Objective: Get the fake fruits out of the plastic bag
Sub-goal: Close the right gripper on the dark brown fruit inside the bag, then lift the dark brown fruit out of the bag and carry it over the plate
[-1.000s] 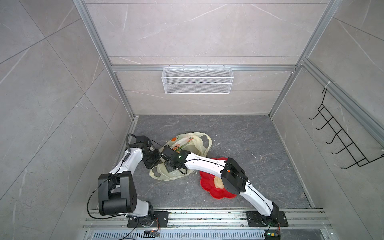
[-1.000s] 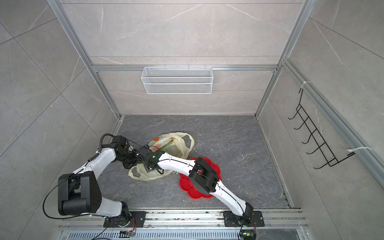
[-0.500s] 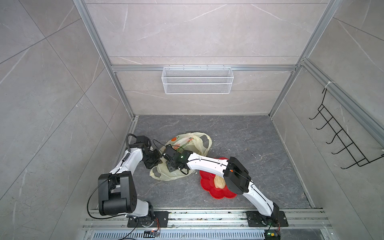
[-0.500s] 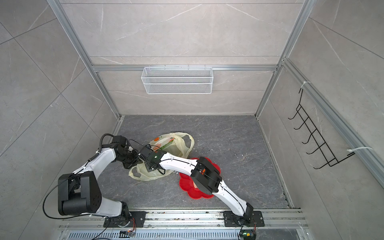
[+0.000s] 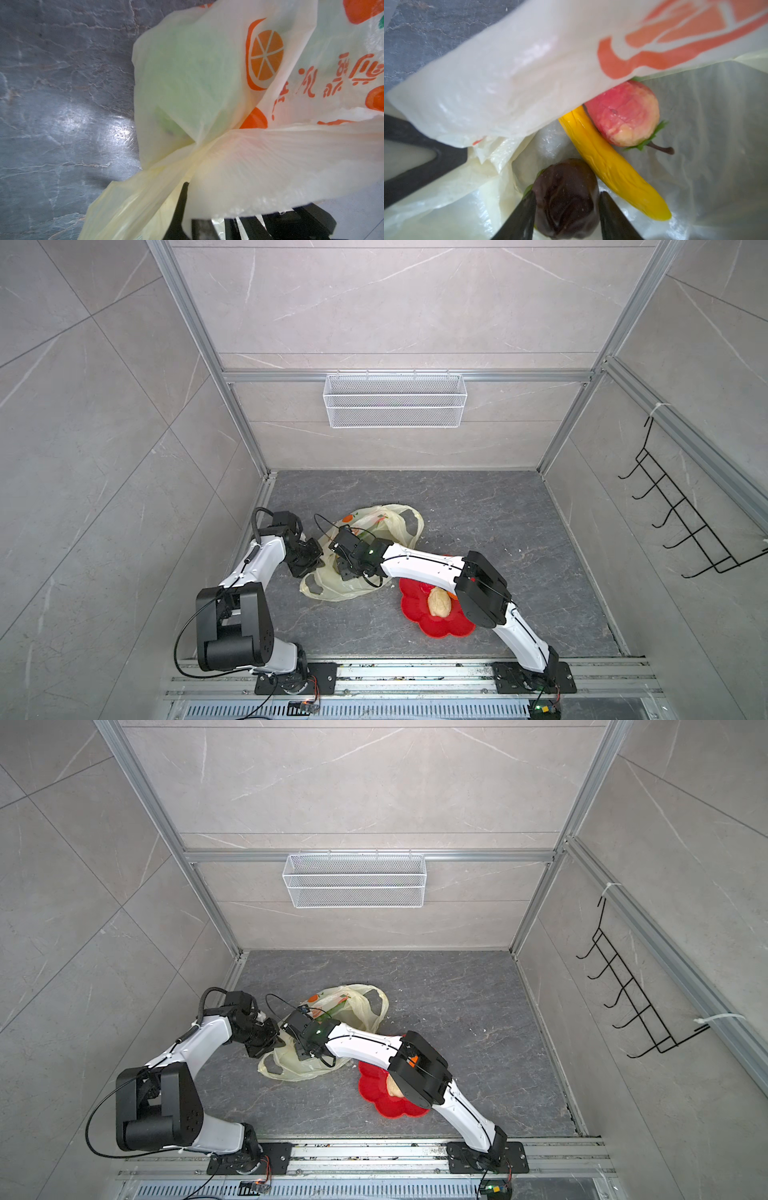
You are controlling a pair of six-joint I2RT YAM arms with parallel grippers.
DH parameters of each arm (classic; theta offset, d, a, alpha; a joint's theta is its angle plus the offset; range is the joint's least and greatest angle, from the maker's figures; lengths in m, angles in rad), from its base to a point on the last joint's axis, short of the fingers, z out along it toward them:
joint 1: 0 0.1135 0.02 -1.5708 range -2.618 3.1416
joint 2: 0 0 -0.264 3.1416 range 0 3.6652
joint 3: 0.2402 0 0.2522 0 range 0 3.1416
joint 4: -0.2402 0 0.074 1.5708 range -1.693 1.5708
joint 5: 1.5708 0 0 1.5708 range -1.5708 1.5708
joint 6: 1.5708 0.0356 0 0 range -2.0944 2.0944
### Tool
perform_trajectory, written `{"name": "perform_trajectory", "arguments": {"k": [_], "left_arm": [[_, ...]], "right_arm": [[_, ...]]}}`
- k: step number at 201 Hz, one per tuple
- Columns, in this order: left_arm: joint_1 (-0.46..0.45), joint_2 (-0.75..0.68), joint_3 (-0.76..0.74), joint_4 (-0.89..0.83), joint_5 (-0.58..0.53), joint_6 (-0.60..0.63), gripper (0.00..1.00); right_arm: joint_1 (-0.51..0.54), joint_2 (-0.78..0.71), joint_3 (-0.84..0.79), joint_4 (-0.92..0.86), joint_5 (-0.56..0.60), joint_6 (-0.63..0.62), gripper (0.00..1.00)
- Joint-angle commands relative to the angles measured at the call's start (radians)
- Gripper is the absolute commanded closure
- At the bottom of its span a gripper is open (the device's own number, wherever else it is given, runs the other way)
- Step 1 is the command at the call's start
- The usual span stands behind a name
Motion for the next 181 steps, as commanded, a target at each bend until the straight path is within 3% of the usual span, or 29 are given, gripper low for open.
{"name": "perform_trajectory", "arguments": {"k": [1, 134, 181], "left_arm": [[0.004, -0.001, 0.024, -0.016, 0.017, 0.014, 0.96], [0.005, -0.001, 0.023, -0.014, 0.019, 0.015, 0.96], [0.005, -0.001, 0.023, -0.014, 0.021, 0.014, 0.96]], "right_arm": [[0.007, 0.009, -0.002, -0.029, -0.02, 0.005, 0.45], [0.013, 0.192, 0.204, -0.222, 0.017, -0.025, 0.24], [0.013, 0.187, 0.229, -0.233, 0.038, -0.038, 0.26]]}}
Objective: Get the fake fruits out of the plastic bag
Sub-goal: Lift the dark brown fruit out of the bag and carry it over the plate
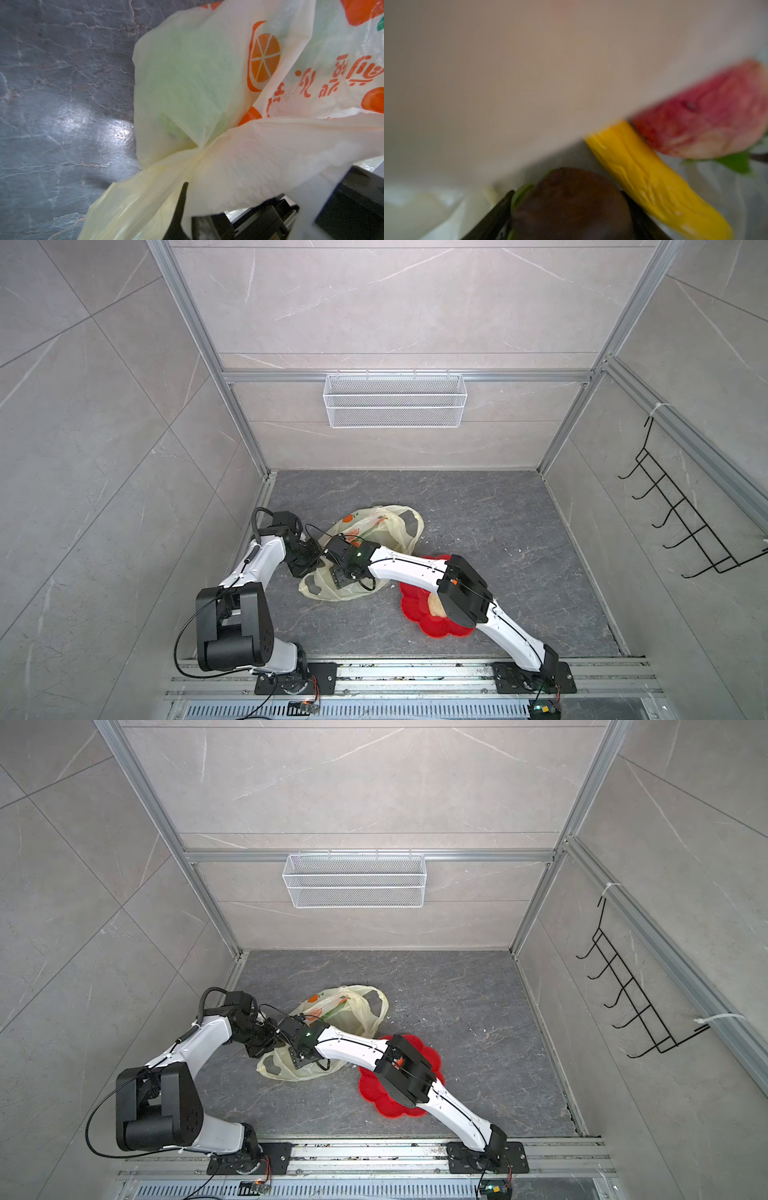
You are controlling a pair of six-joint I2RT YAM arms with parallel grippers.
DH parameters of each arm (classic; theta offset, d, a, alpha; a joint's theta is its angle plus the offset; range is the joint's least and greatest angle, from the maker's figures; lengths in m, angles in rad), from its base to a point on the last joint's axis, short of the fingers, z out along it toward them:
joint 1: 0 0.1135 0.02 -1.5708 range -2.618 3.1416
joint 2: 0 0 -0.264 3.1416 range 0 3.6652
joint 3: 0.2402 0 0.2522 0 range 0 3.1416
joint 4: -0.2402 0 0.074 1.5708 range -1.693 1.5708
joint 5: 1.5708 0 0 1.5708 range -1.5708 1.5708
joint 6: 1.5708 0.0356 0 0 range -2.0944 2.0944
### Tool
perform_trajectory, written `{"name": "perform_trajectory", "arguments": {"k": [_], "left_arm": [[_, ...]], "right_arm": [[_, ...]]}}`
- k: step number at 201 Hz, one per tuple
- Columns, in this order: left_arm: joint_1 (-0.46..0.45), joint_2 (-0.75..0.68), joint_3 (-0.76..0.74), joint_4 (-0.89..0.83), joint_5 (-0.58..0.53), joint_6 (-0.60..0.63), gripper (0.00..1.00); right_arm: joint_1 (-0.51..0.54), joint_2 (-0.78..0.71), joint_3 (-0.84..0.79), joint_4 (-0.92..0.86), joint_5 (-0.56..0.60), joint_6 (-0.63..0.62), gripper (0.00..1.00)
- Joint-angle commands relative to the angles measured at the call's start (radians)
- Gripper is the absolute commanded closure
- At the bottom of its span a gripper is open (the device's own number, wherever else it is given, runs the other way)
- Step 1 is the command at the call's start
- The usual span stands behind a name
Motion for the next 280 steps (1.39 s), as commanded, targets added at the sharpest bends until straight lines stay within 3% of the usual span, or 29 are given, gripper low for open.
{"name": "perform_trajectory", "arguments": {"k": [1, 41, 124, 216, 280], "left_arm": [[0.004, -0.001, 0.024, -0.014, 0.02, 0.014, 0.96], [0.004, 0.0, 0.024, -0.014, 0.02, 0.014, 0.96], [0.004, -0.001, 0.023, -0.014, 0.023, 0.016, 0.96], [0.005, 0.0, 0.021, -0.012, 0.027, 0.015, 0.96], [0.004, 0.001, 0.021, -0.011, 0.029, 0.016, 0.96]], "right_arm": [[-0.001, 0.013, 0.025, -0.056, 0.03, -0.019, 0.27], [-0.001, -0.078, -0.061, 0.022, 0.019, -0.019, 0.38], [-0.006, -0.344, -0.347, 0.241, -0.017, 0.026, 0.39], [-0.04, -0.719, -0.751, 0.148, -0.017, -0.005, 0.4], [-0.058, -0.886, -0.98, 0.099, -0.027, 0.069, 0.4]]}}
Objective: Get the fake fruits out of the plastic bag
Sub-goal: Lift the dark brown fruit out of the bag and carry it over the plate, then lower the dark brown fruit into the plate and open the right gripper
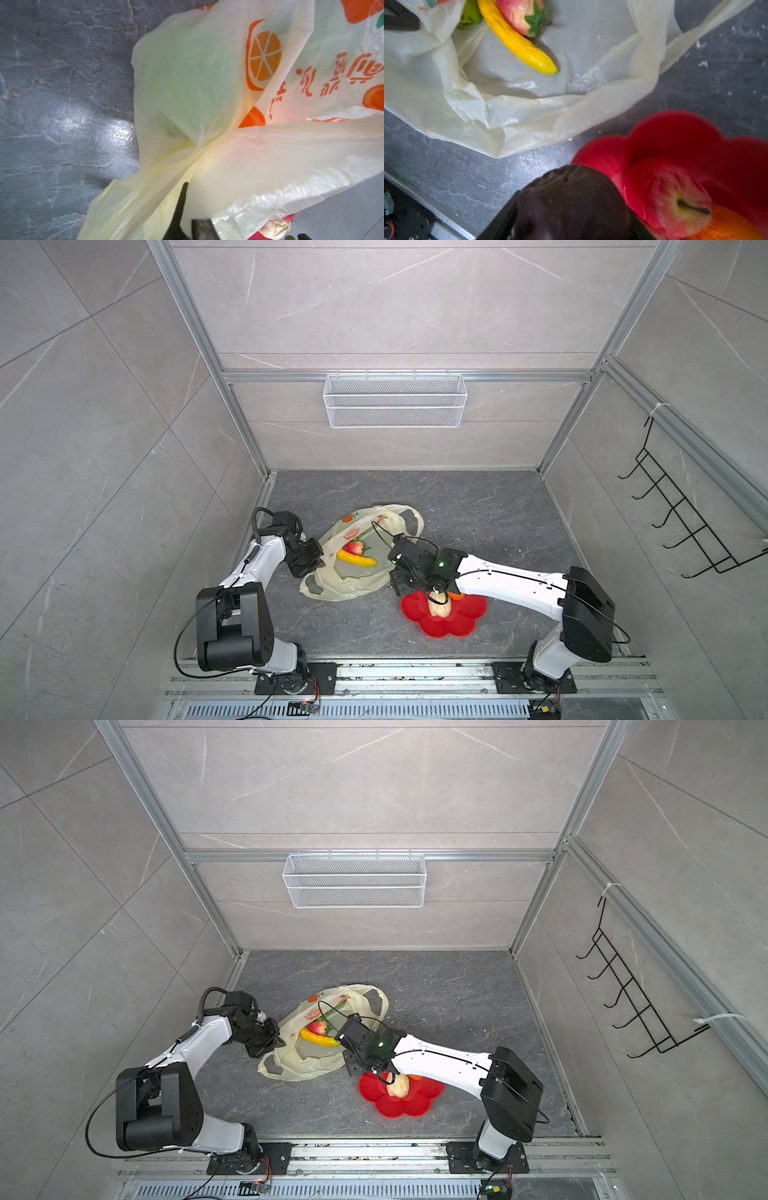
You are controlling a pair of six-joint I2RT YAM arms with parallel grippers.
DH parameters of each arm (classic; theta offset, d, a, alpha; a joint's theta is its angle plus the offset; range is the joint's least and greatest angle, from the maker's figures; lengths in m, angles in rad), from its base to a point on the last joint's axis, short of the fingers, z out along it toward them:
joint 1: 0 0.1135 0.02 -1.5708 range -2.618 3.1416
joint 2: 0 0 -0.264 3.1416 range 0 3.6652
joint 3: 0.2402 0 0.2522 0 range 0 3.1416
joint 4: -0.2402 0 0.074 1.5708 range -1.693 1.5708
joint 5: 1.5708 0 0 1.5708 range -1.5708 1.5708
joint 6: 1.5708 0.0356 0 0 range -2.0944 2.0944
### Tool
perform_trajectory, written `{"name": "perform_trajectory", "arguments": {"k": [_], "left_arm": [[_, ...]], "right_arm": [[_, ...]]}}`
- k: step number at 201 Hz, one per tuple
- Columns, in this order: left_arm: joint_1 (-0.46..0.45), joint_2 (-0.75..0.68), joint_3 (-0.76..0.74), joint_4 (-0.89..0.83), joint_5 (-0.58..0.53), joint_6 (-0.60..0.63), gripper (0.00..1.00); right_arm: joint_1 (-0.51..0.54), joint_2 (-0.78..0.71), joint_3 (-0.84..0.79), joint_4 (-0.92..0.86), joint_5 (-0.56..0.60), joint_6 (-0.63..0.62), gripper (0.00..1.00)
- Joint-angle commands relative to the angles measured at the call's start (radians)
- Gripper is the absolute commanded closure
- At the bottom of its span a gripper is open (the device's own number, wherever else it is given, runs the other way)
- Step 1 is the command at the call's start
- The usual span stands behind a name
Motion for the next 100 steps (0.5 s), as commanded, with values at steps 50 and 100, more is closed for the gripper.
{"name": "perform_trajectory", "arguments": {"k": [50, 100], "left_arm": [[0.005, 0.001, 0.022, -0.01, 0.027, 0.016, 0.96], [0.004, 0.001, 0.022, -0.011, 0.027, 0.016, 0.96]], "right_arm": [[0.003, -0.062, -0.09, -0.074, -0.072, 0.097, 0.41], [0.031, -0.056, -0.119, -0.042, -0.082, 0.191, 0.41]]}}
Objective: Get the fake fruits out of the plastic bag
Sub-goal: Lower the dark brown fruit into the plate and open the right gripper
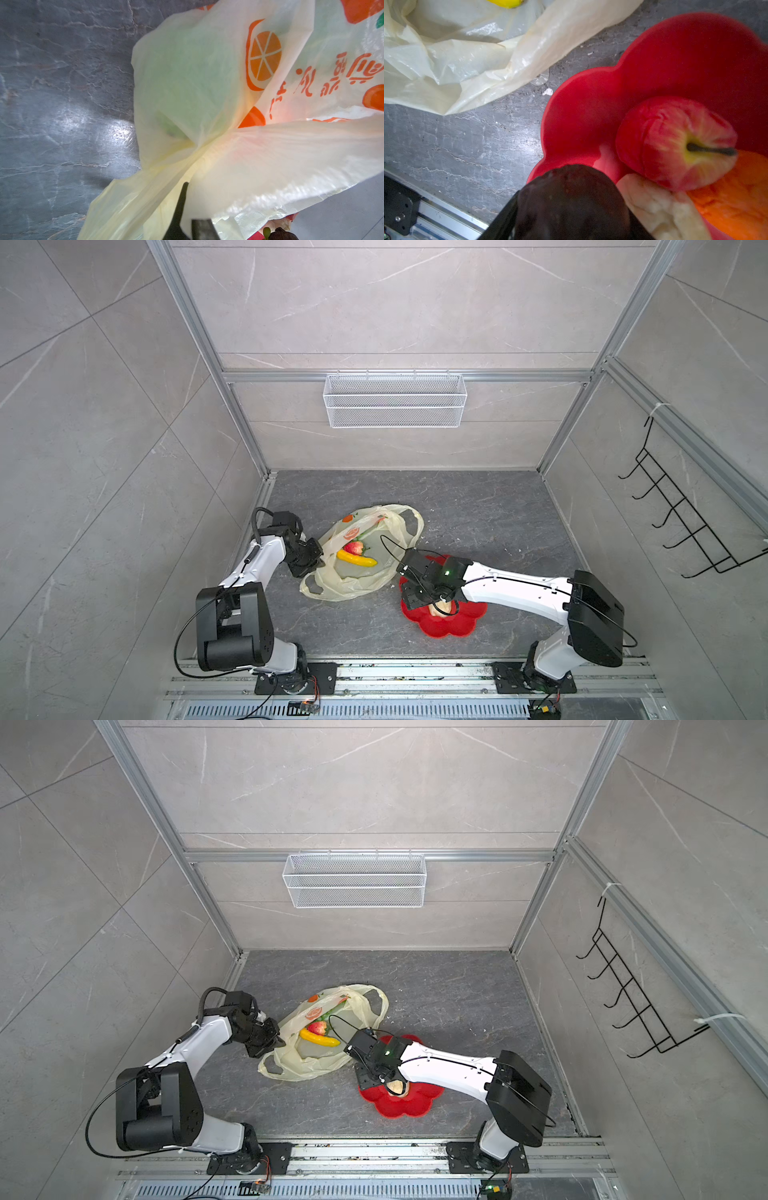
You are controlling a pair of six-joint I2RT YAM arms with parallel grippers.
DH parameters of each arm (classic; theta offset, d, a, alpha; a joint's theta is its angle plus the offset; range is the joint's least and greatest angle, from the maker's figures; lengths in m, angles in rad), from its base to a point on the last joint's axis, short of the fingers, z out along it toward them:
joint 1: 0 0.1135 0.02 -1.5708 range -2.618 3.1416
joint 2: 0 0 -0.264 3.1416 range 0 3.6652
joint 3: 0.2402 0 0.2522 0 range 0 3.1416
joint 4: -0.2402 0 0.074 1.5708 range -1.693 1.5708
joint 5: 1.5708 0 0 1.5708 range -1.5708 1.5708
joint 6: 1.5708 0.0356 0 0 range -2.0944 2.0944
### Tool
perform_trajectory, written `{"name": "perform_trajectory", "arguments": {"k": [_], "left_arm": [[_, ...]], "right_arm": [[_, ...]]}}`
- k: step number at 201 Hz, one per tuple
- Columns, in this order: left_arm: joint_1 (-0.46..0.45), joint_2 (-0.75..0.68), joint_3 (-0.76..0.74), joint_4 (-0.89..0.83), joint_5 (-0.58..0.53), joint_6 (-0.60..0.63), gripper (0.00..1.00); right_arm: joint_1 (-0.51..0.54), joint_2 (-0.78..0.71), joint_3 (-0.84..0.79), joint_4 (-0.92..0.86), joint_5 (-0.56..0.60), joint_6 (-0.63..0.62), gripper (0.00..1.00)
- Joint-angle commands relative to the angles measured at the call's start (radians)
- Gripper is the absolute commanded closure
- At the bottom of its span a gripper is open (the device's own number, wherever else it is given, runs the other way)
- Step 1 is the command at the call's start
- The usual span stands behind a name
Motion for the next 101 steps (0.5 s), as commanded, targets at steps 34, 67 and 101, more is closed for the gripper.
{"name": "perform_trajectory", "arguments": {"k": [34, 67, 101], "left_arm": [[0.004, 0.005, 0.02, -0.01, 0.028, 0.016, 0.96], [0.004, 0.005, 0.02, -0.01, 0.031, 0.016, 0.96], [0.005, 0.005, 0.02, -0.008, 0.033, 0.016, 0.96]], "right_arm": [[0.029, -0.031, -0.056, 0.073, -0.015, 0.163, 0.41], [0.03, -0.044, -0.11, 0.173, -0.035, 0.277, 0.4], [0.03, -0.058, -0.159, 0.284, -0.043, 0.401, 0.4]]}}
